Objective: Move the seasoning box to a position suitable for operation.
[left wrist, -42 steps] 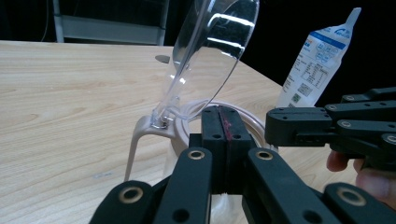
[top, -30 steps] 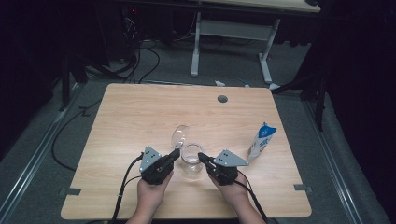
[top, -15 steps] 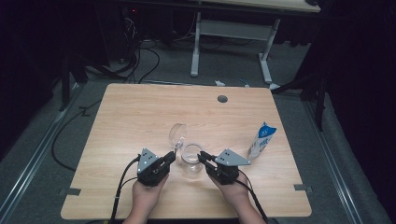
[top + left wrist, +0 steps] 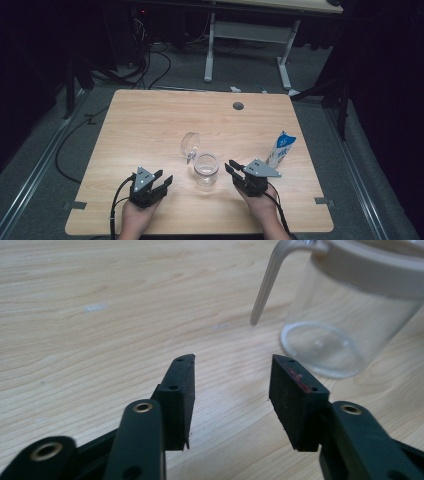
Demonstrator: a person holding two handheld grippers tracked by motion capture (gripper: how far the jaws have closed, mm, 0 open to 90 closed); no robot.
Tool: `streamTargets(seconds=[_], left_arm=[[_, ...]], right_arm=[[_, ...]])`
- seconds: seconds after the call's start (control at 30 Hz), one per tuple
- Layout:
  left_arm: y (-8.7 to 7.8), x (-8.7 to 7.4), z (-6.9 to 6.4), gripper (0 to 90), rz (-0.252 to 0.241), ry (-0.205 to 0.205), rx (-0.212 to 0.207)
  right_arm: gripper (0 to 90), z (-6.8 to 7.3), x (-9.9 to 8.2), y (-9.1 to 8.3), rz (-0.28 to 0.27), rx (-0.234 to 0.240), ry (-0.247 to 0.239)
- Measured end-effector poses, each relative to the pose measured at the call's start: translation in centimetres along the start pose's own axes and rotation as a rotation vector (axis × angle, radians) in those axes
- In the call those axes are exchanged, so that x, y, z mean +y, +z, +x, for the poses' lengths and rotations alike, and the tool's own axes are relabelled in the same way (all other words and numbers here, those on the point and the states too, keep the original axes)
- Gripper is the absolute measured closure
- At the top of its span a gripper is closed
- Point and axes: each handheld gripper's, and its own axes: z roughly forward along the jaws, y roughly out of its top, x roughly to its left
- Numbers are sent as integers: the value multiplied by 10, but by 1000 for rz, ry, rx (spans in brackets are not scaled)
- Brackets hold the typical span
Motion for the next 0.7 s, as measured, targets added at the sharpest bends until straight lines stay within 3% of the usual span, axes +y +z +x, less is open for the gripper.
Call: streamTargets(seconds=[0.07,0.23,0.4,0.57,0.7], left_arm=[[0,-2,1,511,13,38,27],[2,-5,7,499,14,39,54],[1,-5,10,476,18,52,50],[-6,-8,16,446,-8,-22,5],[-8,-9,15,417,-4,-16,-14]], right_arm=[[742,-2,-3,-2,9,-18,0],[729,-10,-12,-14,26,-61,18],[707,-19,-23,-31,41,-121,41],[680,-29,-41,-48,70,-168,68],[663,-37,-50,-57,88,-214,79]])
